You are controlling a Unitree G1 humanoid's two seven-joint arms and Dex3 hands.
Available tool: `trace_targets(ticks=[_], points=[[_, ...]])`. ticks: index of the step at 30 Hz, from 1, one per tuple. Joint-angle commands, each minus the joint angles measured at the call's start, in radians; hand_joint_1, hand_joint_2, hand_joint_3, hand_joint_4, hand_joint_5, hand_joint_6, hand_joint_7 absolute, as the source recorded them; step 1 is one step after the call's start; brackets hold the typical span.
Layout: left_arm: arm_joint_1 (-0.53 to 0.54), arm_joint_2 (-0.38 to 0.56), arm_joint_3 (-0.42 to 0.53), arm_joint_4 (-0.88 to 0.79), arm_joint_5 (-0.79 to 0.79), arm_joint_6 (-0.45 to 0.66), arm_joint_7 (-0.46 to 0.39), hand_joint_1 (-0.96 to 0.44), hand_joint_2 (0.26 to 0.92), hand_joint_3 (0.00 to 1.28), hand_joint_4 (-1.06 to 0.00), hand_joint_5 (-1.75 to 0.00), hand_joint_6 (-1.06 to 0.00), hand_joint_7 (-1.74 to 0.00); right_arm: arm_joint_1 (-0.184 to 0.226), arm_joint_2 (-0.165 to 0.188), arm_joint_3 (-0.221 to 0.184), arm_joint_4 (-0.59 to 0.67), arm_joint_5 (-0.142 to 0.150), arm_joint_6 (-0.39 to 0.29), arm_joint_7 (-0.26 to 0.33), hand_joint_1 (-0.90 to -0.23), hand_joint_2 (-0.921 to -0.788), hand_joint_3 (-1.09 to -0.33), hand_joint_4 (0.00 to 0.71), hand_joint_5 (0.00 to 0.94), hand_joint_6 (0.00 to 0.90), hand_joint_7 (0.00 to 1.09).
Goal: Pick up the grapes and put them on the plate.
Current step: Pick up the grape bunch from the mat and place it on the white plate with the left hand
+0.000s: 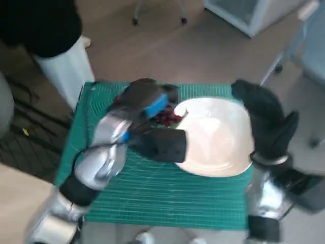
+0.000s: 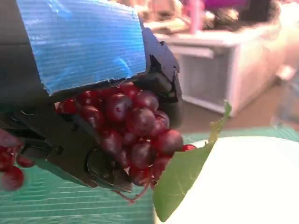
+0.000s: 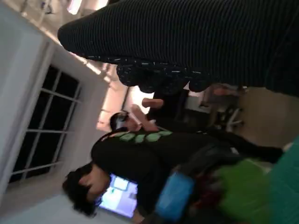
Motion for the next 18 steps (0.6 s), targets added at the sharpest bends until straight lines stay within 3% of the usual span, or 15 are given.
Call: trace_targets(ticks=[1,8,18], points=[[-0.098,-0.068,-0.029,0.070,-0.011,-0.052,0.012,0.00,0.921,0.17,-0.62,-1.36,-0.49,-1.18,0.048,-0.005,-0.015,-0.012,0.020,-0.001,0.006,-0.454,-0.921,-0.545,0.325,0.008,0.072,0.48],[-0.160,-0.134,-0.049,0.152,-0.020,-0.086,0.017,0.00,0.921,0.22,-0.51,-1.38,-0.46,-1.32,0.068,-0.002,-0.027,-0.027,0.018,-0.022,-0.004,-0.456,-0.921,-0.534,0.332,0.006,0.103,0.43],[-0.186,-0.178,-0.064,0.241,-0.031,-0.129,0.028,0.00,0.921,0.23,-0.55,-1.40,-0.41,-1.28,0.082,-0.001,-0.042,-0.028,0.018,-0.051,-0.011,-0.474,-0.921,-0.522,0.334,0.003,0.139,0.37]])
